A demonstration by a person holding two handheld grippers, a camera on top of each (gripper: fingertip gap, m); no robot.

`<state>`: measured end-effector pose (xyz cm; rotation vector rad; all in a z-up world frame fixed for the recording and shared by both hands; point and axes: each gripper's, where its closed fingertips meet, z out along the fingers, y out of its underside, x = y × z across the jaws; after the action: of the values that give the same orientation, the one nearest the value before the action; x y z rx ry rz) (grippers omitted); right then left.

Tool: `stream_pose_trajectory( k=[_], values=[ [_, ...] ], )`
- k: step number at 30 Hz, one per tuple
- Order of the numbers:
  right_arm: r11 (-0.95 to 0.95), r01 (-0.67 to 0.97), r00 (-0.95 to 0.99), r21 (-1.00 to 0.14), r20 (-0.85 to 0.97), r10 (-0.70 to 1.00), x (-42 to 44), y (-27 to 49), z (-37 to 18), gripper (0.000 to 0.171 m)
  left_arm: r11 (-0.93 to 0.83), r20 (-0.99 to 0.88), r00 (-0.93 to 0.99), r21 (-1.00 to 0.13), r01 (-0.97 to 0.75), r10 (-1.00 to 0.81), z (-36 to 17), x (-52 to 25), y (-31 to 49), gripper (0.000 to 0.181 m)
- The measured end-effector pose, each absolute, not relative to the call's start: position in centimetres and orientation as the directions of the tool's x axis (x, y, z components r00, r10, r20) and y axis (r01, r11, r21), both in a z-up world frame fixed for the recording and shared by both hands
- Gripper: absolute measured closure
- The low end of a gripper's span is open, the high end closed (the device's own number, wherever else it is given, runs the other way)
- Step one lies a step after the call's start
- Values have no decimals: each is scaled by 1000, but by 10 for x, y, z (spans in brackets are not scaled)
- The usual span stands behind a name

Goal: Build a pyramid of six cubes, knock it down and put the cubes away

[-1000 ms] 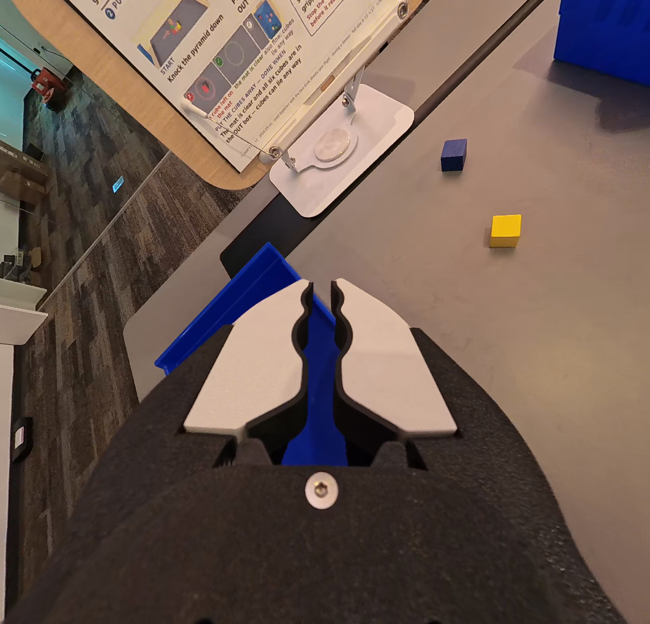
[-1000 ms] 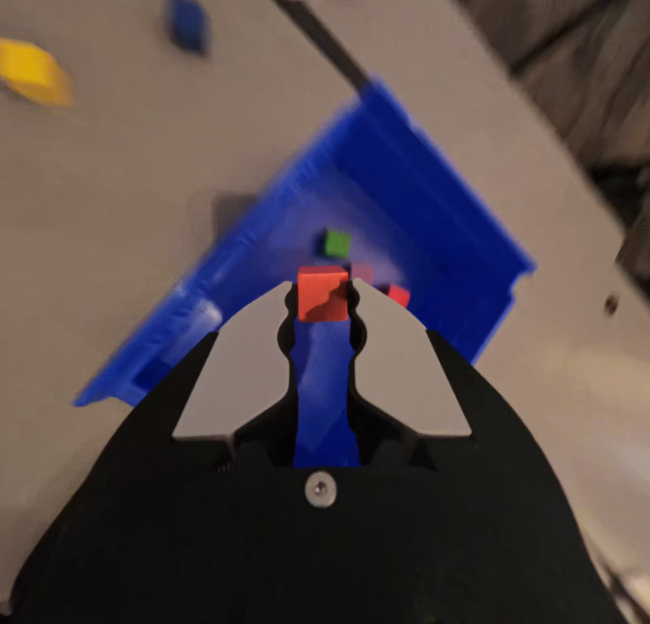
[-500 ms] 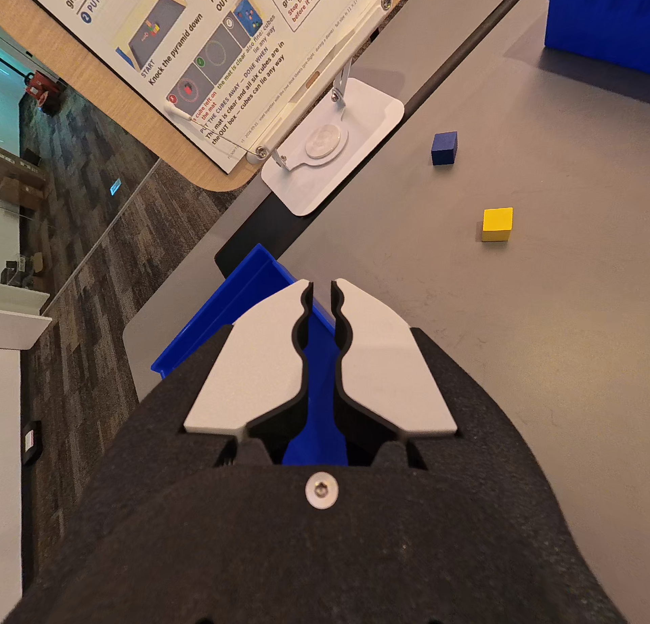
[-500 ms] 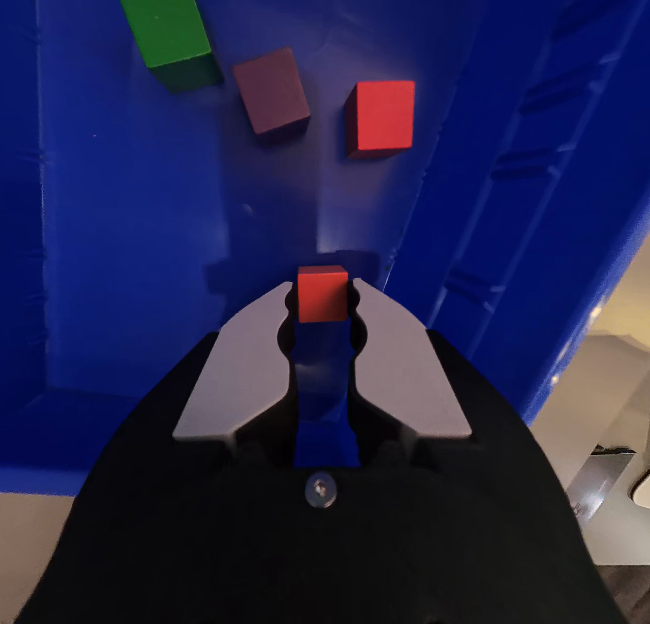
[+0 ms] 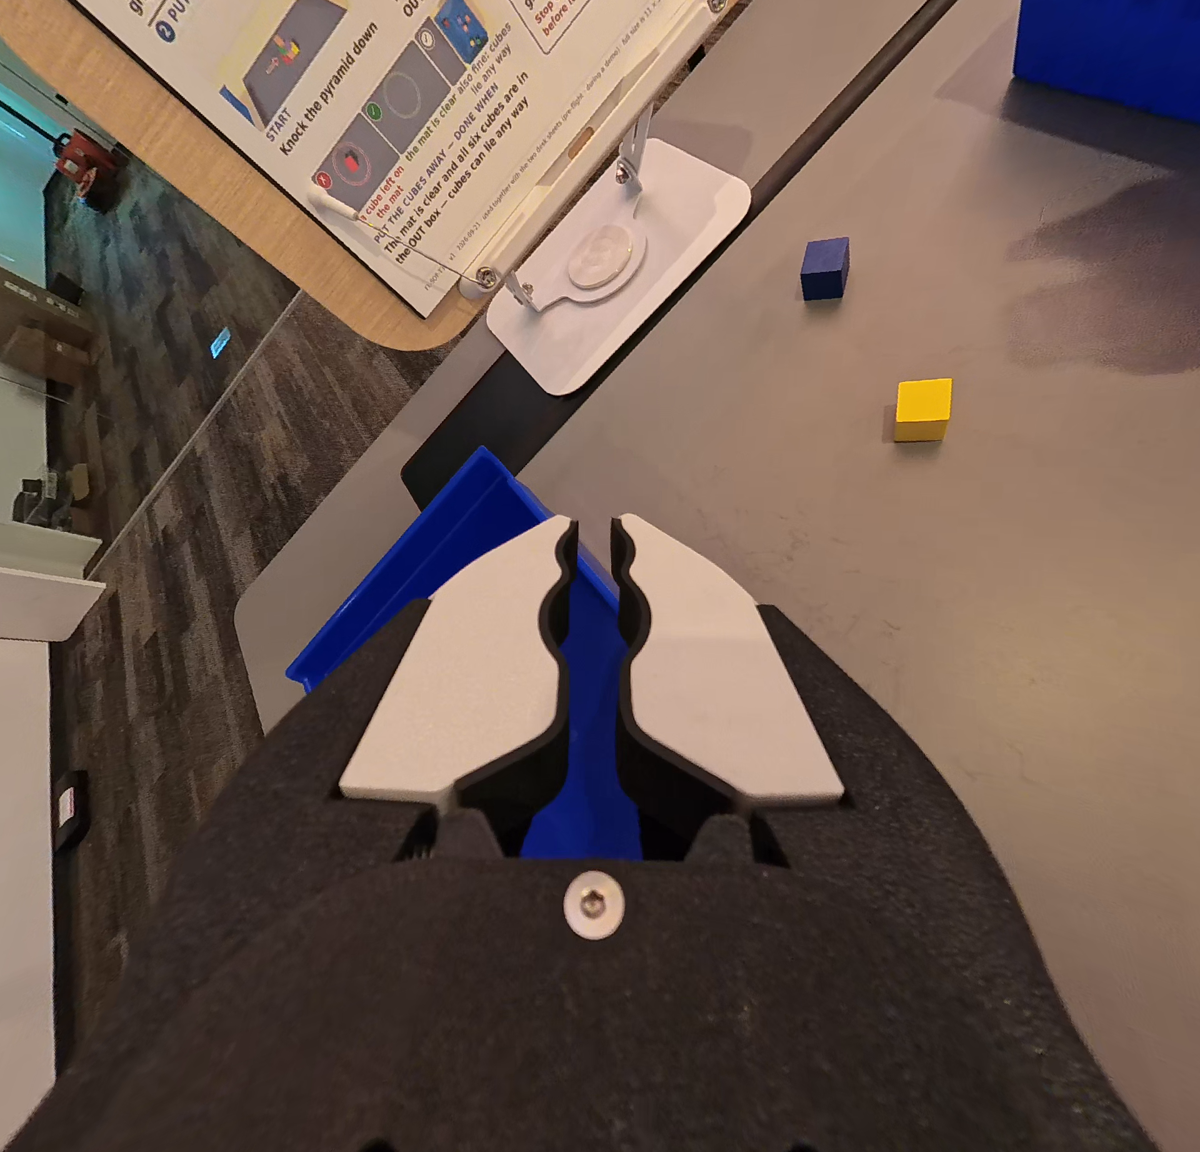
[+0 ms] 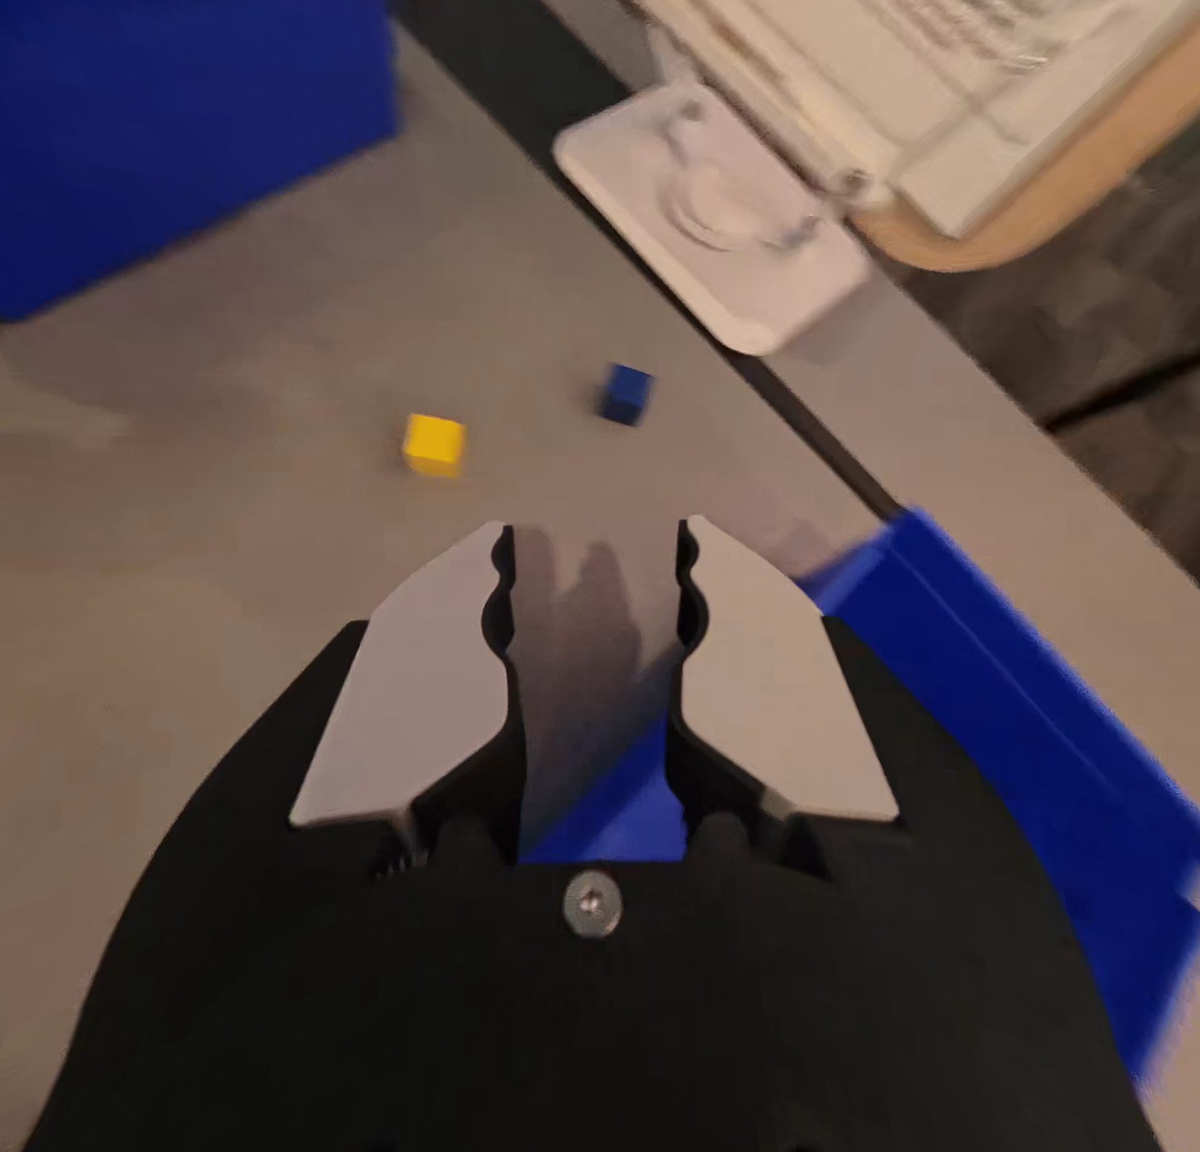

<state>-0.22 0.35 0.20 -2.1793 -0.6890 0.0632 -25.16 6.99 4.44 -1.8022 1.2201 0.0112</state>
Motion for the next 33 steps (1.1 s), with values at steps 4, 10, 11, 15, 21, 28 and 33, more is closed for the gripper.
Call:
stream_pose_trajectory(
  k=[4,10,11,15,21,28,33],
  values=[
    [-595,410,828,-691,8,561,-72,29,-51,117,-68,-472,505,-679,-731,-722,47,-252,67,172],
    [-699,459,835,-548,-2,550,-106,48,-129,120,-66,-472,499,-676,-734,-727,46,-252,66,172],
    [-712,459,838,-532,-7,546,-107,49,-135,121,-64,-473,498,-675,-735,-726,46,-252,66,172],
    [-714,502,823,-488,17,568,-106,49,-148,142,-59,-475,502,-682,-729,-723,49,-253,67,172],
    [-661,486,791,-572,-34,611,-109,32,-103,142,-66,-473,507,-680,-730,-720,48,-256,69,172],
    [-477,301,920,-826,120,373,16,-8,60,143,-79,-473,520,-682,-727,-711,48,-259,74,172],
    [-779,82,991,-622,-29,127,138,-36,-35,142,-66,-478,508,-678,-732,-716,48,-255,71,172]
  ],
)
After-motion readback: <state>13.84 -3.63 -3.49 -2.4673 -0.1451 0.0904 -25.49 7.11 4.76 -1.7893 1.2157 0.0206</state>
